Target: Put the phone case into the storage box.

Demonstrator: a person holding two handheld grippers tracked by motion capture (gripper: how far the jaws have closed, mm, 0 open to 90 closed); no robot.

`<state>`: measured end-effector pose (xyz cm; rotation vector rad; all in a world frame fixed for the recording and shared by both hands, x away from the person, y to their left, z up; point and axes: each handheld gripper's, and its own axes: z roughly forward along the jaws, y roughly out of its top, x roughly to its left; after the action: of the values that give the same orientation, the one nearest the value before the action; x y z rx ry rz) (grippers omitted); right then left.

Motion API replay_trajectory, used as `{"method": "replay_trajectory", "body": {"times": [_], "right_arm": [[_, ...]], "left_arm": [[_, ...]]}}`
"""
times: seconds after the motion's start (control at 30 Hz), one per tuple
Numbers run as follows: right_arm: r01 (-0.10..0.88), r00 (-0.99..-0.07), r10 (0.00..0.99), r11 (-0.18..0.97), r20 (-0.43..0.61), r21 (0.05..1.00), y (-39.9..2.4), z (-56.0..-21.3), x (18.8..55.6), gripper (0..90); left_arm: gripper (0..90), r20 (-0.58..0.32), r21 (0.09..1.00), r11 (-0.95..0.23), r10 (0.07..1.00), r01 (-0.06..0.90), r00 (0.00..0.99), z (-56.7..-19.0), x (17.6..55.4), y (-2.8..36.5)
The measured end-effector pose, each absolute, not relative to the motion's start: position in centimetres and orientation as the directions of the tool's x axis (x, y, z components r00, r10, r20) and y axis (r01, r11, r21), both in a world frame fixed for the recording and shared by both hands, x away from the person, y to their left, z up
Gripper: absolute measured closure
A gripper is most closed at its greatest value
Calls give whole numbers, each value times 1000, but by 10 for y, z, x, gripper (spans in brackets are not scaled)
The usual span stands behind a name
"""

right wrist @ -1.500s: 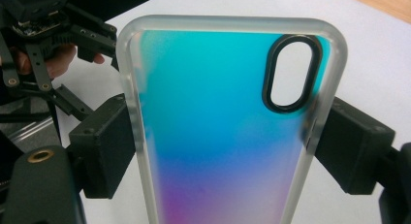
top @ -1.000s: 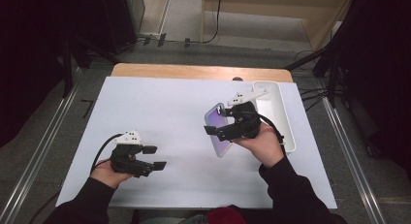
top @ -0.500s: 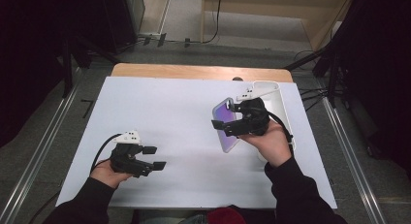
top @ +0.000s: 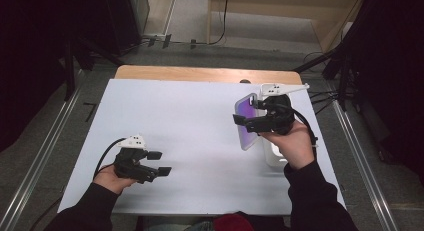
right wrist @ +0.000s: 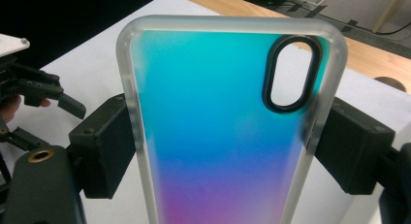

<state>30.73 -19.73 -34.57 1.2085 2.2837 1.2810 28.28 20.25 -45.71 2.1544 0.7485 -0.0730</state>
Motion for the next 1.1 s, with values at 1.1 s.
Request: {"method": "replay_trajectory", "body": {"times": [1.1], "right_arm": [[574,-452,877,145,164,806,-267,-338,312,147]], "left_arm": [[265,-297,687,-491,485,536,823,-458,283,202]]}}
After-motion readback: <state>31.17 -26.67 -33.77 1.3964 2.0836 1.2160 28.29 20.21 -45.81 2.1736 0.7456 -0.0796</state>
